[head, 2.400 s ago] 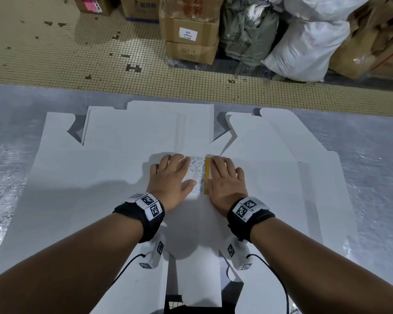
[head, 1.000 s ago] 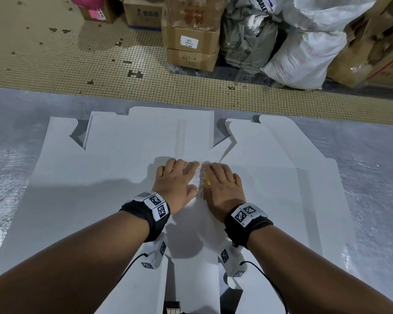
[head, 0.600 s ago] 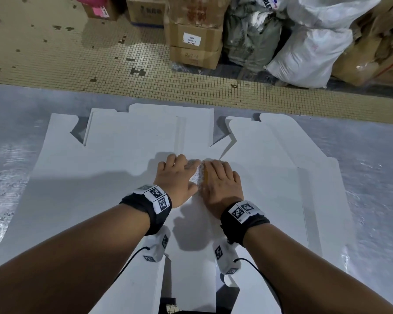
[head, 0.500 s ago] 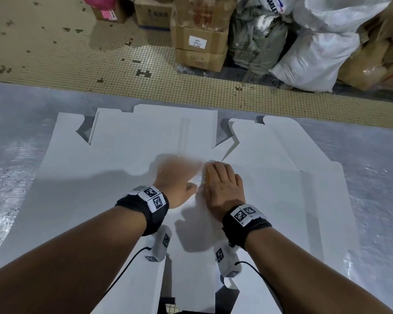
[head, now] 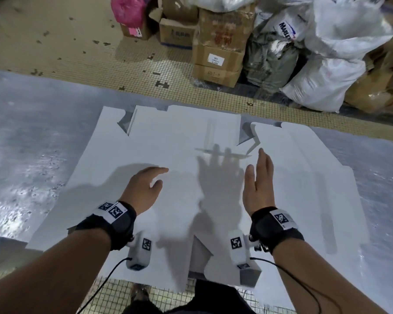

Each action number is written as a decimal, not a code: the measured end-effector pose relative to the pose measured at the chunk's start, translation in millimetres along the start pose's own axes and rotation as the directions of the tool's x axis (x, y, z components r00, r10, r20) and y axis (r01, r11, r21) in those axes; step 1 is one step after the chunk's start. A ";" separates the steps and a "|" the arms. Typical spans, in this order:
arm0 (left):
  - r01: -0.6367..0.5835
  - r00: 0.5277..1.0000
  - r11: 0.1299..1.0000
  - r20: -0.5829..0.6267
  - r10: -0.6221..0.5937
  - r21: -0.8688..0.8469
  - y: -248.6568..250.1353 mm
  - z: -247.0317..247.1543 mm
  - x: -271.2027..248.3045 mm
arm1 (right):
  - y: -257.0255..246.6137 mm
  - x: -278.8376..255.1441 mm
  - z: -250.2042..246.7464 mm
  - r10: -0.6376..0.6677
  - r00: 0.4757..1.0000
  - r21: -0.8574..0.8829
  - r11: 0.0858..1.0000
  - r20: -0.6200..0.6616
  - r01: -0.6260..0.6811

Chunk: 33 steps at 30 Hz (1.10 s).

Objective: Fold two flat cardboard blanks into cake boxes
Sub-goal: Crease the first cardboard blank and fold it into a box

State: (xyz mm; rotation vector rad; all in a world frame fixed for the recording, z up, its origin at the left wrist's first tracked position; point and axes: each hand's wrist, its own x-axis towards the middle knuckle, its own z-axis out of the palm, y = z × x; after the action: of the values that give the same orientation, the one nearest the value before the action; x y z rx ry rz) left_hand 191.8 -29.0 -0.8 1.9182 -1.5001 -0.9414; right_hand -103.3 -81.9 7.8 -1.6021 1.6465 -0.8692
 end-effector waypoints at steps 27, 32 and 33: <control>-0.171 0.956 0.969 0.266 0.120 0.177 -139.6 -108.3 -99.6 | 11.6 -139.4 72.4 -0.003 0.884 -0.368 0.909 0.468 0.198; -0.111 0.968 0.988 0.235 0.083 0.105 -142.2 -107.1 -100.8 | 23.0 -141.3 76.5 -0.066 0.889 -0.380 0.888 0.452 0.259; -0.126 0.966 0.985 0.240 0.095 0.116 -143.1 -107.5 -98.9 | 23.6 -140.6 77.4 -0.058 0.889 -0.390 0.884 0.455 0.257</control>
State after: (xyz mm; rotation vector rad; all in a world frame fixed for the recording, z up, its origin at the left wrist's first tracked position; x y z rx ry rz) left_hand 348.3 100.8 -22.6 1.8399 -1.8256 -1.0715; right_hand -49.1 58.5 -52.6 -2.0872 1.4579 -0.1740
